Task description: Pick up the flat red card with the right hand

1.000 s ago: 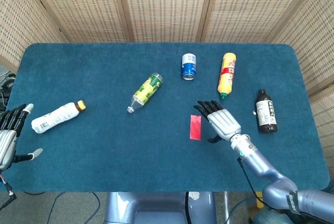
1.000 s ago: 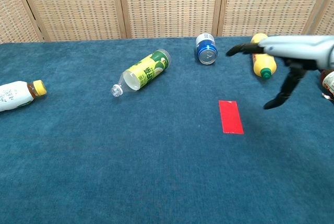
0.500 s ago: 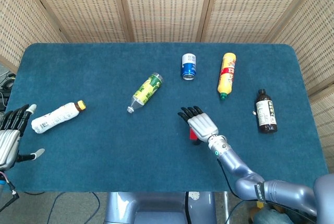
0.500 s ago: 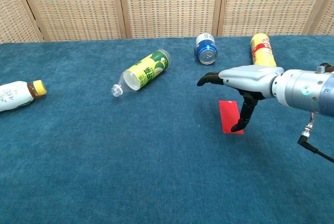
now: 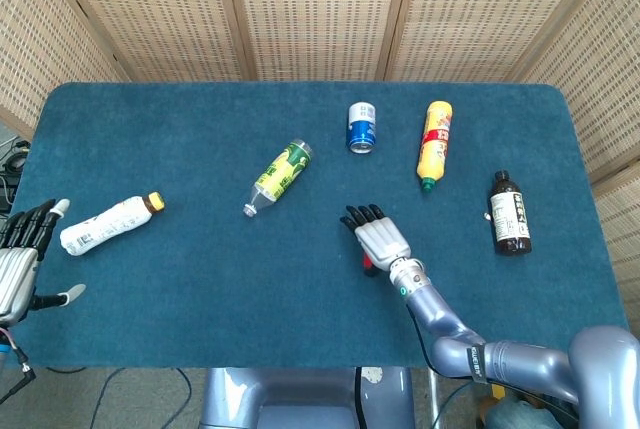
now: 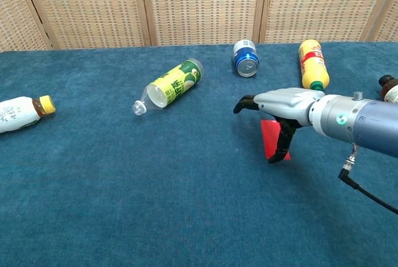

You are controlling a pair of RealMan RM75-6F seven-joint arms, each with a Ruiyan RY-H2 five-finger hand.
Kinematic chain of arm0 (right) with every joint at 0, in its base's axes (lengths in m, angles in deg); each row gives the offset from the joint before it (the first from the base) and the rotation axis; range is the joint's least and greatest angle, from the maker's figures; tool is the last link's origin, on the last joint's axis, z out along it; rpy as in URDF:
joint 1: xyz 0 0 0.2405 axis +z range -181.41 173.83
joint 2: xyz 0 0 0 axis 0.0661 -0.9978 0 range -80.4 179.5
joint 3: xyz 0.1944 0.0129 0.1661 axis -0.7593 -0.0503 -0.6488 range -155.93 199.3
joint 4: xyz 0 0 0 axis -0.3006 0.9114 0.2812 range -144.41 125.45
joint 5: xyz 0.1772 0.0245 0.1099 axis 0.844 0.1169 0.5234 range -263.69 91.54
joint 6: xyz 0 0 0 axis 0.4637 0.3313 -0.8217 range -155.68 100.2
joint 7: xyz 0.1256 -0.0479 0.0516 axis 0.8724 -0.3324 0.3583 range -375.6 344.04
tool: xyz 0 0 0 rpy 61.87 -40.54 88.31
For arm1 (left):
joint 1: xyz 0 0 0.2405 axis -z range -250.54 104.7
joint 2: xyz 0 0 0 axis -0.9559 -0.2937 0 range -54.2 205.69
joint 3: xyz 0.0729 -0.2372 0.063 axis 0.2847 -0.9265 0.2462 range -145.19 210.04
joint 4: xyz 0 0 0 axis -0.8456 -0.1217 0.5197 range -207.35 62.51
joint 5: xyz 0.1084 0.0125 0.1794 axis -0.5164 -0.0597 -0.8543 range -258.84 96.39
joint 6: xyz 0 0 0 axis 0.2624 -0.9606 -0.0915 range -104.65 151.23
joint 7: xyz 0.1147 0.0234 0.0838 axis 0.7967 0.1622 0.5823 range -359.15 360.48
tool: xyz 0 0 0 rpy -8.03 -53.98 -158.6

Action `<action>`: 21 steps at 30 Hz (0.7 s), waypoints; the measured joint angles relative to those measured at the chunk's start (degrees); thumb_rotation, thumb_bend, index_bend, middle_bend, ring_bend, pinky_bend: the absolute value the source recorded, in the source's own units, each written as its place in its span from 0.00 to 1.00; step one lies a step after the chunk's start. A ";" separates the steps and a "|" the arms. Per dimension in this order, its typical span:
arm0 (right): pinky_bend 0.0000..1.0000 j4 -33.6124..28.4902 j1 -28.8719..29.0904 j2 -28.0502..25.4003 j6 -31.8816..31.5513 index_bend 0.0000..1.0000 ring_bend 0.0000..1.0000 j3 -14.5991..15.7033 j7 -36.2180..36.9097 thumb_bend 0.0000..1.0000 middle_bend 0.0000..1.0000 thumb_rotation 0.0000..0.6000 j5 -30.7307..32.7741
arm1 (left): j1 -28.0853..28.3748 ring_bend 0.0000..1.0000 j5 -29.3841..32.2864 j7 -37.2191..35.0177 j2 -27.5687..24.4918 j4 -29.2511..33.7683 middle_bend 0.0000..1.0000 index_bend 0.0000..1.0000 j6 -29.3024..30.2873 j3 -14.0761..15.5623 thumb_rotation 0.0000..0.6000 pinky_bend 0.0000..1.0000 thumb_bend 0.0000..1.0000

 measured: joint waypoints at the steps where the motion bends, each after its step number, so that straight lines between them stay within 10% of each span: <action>1: 0.00 0.15 0.08 0.07 -0.17 0.14 0.00 0.13 -0.16 0.00 0.00 1.00 -0.01 | 0.00 0.00 0.00 -0.04 -0.03 0.01 0.00 0.00 0.00 0.00 1.00 0.00 0.00; 21: 0.00 4.82 -0.03 1.28 -2.48 0.00 0.00 1.23 -1.29 0.00 0.00 1.00 1.07 | 0.00 0.00 -0.70 -0.60 -0.35 0.24 0.00 0.00 -0.06 0.42 1.00 0.00 0.00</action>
